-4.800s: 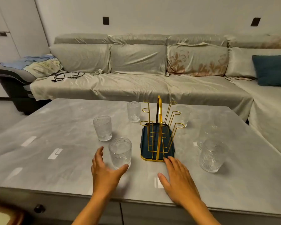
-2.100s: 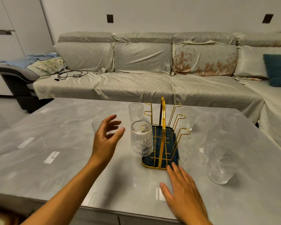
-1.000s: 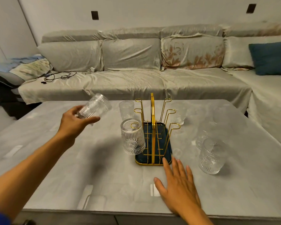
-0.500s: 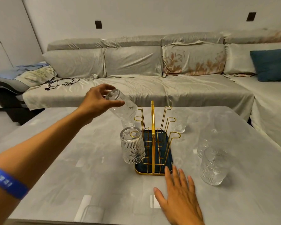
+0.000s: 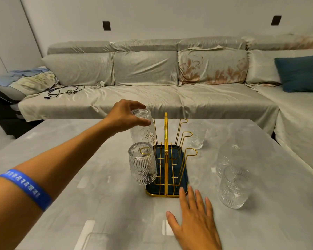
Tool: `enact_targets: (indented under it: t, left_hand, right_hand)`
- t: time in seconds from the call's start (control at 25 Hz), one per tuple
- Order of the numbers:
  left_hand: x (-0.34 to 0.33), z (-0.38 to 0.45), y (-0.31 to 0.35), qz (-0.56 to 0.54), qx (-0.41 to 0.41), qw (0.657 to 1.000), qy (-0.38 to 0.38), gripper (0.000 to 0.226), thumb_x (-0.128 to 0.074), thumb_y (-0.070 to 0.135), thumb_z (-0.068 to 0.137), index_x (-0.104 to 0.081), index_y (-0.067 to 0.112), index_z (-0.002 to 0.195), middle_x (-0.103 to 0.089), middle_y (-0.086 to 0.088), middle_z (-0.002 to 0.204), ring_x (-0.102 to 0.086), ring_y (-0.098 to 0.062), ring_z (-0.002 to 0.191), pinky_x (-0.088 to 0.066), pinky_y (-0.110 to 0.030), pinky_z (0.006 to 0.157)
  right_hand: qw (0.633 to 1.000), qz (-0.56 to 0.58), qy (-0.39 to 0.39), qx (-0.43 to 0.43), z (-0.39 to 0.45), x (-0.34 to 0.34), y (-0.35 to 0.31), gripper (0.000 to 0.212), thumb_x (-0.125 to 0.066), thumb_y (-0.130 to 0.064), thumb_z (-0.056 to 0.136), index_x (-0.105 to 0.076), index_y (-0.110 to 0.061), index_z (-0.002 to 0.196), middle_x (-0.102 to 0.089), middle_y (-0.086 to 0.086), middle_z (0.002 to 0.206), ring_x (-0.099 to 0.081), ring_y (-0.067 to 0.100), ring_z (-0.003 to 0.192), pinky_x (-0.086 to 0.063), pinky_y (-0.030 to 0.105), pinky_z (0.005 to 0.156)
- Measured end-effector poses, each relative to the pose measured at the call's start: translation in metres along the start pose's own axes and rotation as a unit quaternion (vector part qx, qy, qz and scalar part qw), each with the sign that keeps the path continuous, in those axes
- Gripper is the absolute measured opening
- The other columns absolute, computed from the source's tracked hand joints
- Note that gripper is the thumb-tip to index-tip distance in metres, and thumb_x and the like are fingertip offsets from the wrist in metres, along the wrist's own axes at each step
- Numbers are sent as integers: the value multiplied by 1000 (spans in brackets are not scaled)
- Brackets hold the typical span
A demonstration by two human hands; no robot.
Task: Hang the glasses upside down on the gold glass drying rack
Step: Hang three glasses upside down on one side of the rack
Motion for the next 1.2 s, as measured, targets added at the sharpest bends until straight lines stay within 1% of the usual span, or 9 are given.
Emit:
enact_targets:
  t: [0.08,0.24,0.32,0.52,0.76,0.92,1.04,1.12,1.2]
  left_hand:
    - [-7,0,-1,11,0,1000,-6,70,-88,29,60,-63,13,123,-68,-8,121,-64,-18,101,-55,-29,81]
    - [-27,-2,-7,45,7,998,-42,66,-87,23,63,-62,12,123,-62,-9,131,-56,-23,122,-45,-31,94]
    - [-33,-2,-12,51,22,997,-48,64,-88,21,63,-62,13,122,-61,-10,133,-54,-25,125,-43,-32,93]
    - [-39,3,-14,87,49,994,-50,63,-89,24,59,-65,20,118,-63,-13,128,-58,-28,115,-45,-35,85]
    - [-48,4,-20,122,86,985,-91,65,-88,21,62,-60,22,120,-62,-13,125,-59,-29,104,-48,-37,81]
    - [-50,6,-19,90,112,983,-116,67,-86,14,63,-55,20,123,-60,-15,124,-58,-29,98,-48,-35,76]
    - [-54,5,-20,85,112,980,-139,72,-84,16,66,-50,20,130,-54,-9,127,-54,-27,104,-46,-35,81]
    - [-45,4,-25,0,133,981,-141,72,-79,26,73,-44,22,136,-46,-2,125,-47,-24,109,-41,-37,87]
    - [-25,6,-42,-121,166,977,-63,56,-70,30,80,-48,23,131,-51,0,126,-48,-22,112,-41,-38,85]
  right_hand:
    - [1000,-1,0,1,0,0,0,90,0,-80,73,32,-23,134,21,3,157,20,24,143,18,47,109]
    - [1000,-1,-1,2,0,0,0,90,0,-80,74,33,-23,134,22,4,157,21,25,142,18,47,108]
    - [1000,-2,-3,2,0,0,0,90,-1,-80,74,33,-23,134,23,4,157,20,25,142,18,48,109]
    - [1000,-4,-5,1,2,-1,-1,90,-3,-80,74,32,-23,135,22,4,157,20,25,142,17,48,109]
    - [1000,-1,-4,4,-2,2,-2,89,0,-80,74,33,-23,134,22,4,157,20,25,142,18,48,109]
    - [1000,-3,4,9,-3,4,-2,89,-1,-78,76,30,-22,137,21,4,157,20,25,143,16,48,111]
    - [1000,-3,11,14,-5,6,-3,88,-3,-77,78,29,-23,139,21,4,158,19,25,143,15,48,112]
    - [1000,-2,16,17,-6,7,-4,86,-3,-77,79,32,-23,136,22,4,158,19,25,143,14,48,112]
    - [1000,-2,24,14,-8,9,-3,84,-2,-76,80,35,-25,134,24,5,157,20,24,143,14,48,113]
Point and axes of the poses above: each hand's wrist, its own z-axis towards the middle knuckle, its own x-axis out of the back of the hand, y = z × x, the point moved 4 cm from there along z, towards the middle knuckle
